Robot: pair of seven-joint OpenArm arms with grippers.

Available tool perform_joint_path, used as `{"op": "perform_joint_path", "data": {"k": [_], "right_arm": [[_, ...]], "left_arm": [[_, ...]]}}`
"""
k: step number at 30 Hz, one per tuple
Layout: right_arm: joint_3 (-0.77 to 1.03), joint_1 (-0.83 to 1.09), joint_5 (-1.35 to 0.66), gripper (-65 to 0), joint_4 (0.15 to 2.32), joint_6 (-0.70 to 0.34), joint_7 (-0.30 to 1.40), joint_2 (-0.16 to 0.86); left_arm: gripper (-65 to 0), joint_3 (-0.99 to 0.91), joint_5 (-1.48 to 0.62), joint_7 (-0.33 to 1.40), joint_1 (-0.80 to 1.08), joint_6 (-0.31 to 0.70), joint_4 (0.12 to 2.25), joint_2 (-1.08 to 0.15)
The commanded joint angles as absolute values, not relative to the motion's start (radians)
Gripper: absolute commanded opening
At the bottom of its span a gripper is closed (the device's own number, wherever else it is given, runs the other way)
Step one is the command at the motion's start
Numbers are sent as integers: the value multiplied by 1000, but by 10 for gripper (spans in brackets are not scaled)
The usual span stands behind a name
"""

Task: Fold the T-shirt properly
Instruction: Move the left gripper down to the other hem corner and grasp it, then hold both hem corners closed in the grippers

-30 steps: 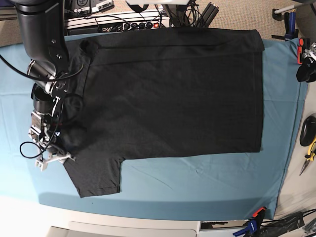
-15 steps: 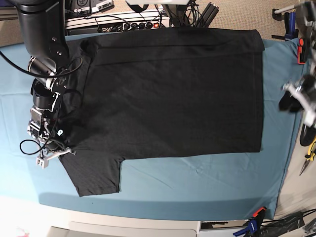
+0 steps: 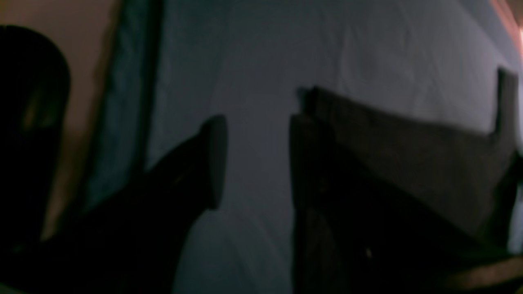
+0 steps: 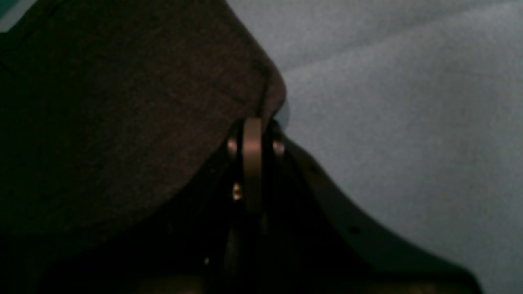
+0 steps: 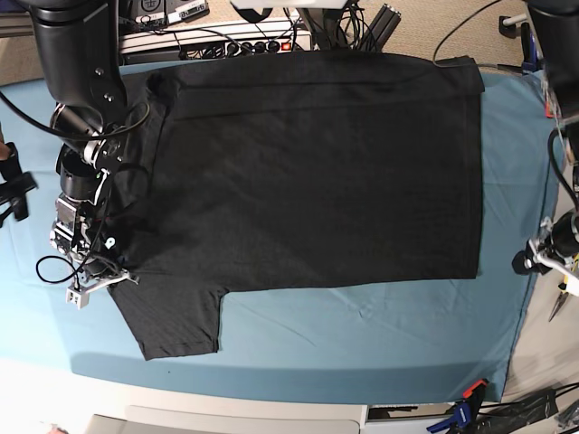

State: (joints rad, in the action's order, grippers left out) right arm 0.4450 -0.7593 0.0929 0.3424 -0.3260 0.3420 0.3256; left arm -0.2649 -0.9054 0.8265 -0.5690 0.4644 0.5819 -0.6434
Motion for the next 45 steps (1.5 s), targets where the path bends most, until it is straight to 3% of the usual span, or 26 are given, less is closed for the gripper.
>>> {"op": "perform_joint_path", "data": {"k": [1, 6, 17, 23, 27, 45], "right_arm": [[446, -786, 94, -650, 354, -327, 348, 335], [446, -786, 94, -650, 354, -326, 356, 335], [446, -786, 94, -650, 354, -327, 366, 336], [446, -786, 94, -650, 354, -326, 362, 336], [446, -786, 94, -650, 354, -326, 359, 336], [446, -786, 94, -650, 355, -404, 330, 370]], "left_arm": [[-390, -268, -921, 810, -614, 472, 550, -653], [-390, -268, -920, 781, -647, 471, 415, -576], [-398, -268, -894, 776, -648, 472, 410, -460], [-612, -268, -910, 757, -648, 473, 410, -476], [-650, -268, -929, 743, -649, 522, 411, -484], [-650, -268, -1048, 809, -648, 589, 417, -488]]}}
